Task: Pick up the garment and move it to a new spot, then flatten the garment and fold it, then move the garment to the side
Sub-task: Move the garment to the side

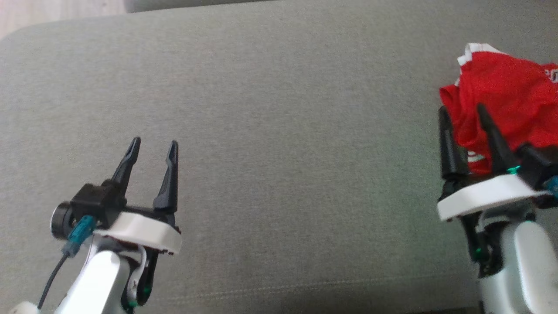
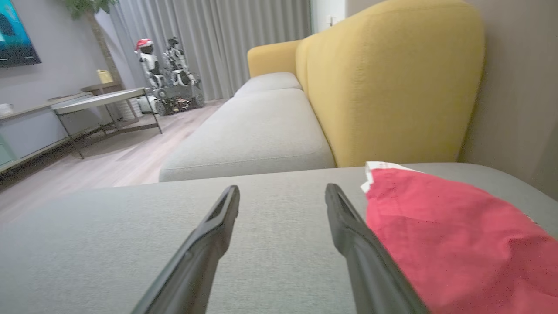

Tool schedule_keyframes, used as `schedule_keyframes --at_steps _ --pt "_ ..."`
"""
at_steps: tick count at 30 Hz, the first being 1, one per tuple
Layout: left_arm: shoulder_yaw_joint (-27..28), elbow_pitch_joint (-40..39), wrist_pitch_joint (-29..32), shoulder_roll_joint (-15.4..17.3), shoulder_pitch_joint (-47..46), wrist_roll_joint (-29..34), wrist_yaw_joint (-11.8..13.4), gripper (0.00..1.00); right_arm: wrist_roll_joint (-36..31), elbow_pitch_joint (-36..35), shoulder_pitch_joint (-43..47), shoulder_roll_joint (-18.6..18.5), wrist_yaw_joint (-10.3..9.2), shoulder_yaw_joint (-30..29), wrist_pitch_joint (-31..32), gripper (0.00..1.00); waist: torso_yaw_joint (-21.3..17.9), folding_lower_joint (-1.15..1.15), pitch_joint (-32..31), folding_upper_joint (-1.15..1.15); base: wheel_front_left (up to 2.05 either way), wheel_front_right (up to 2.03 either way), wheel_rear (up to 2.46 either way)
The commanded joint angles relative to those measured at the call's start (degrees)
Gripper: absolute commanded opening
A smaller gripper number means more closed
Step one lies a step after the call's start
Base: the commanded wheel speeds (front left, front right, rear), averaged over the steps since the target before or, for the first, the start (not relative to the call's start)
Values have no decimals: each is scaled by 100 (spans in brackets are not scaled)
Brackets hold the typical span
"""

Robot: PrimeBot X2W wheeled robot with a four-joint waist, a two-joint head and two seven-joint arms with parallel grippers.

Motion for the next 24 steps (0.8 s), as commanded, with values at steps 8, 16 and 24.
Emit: schedule_keyframes --at_steps 8,16,24 --pt "315 -280 23 268 210 -81 159 100 -303 -290 246 114 -30 411 -307 100 541 0 -424 0 0 0 0" --pt "263 -329 101 374 546 -92 210 100 -309 -274 666 119 -30 317 -298 100 672 0 -755 0 0 0 0" --pt "174 -379 184 442 874 -98 279 100 -299 -399 1168 120 -30 112 -219 100 690 0 -1117 0 0 0 0"
